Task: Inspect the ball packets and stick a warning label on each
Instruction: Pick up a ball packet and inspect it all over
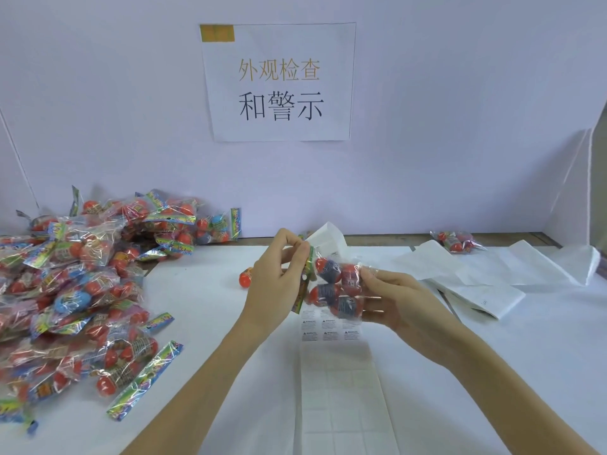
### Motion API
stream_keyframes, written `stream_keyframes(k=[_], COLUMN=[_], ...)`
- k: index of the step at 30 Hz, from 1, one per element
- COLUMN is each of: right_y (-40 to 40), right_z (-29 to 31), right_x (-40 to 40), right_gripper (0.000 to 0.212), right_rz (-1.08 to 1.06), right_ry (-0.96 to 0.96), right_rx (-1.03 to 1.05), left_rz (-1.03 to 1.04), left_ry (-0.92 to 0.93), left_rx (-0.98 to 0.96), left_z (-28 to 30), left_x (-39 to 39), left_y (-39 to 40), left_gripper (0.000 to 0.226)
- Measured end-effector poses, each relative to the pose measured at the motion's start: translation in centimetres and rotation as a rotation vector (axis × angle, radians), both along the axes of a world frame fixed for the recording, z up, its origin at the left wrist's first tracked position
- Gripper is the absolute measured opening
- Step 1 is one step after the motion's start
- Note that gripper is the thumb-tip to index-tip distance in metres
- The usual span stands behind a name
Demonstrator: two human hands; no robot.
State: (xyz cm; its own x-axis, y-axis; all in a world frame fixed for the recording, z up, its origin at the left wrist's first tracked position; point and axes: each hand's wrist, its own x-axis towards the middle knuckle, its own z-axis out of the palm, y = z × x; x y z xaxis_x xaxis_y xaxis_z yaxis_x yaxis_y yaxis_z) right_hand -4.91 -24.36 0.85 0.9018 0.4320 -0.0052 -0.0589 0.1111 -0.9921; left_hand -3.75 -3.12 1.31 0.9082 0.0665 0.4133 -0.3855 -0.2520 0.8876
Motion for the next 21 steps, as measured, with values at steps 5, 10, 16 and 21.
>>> stream_keyframes(k=[5, 10, 16, 21], right_y=[0.7, 0.9, 0.6, 0.3], right_z=[-0.4, -1.2, 0.0, -0.6], right_x=[0.0, -0.7, -0.6, 0.0], right_gripper=[0.033, 0.042, 0.064, 0.031], right_rz=[-0.239, -0.3, -0.429, -0.252], right_ry=[-0.239, -0.86, -0.401, -0.12], right_rx=[-0.062, -0.527, -0.298, -0.127], left_rz=[0.27, -0.335, -0.252, -0.358], left_ry=[-0.085, 0.58, 0.381, 0.37], left_rx=[0.19, -0.405, -0.524, -0.414], left_z=[-1.4, 0.0, -0.5, -0.2], left_x=[0.5, 0.3, 0.5, -0.1], left_y=[0.1, -0.3, -0.1, -0.6], left_gripper=[0.03, 0.07, 0.027, 0.032])
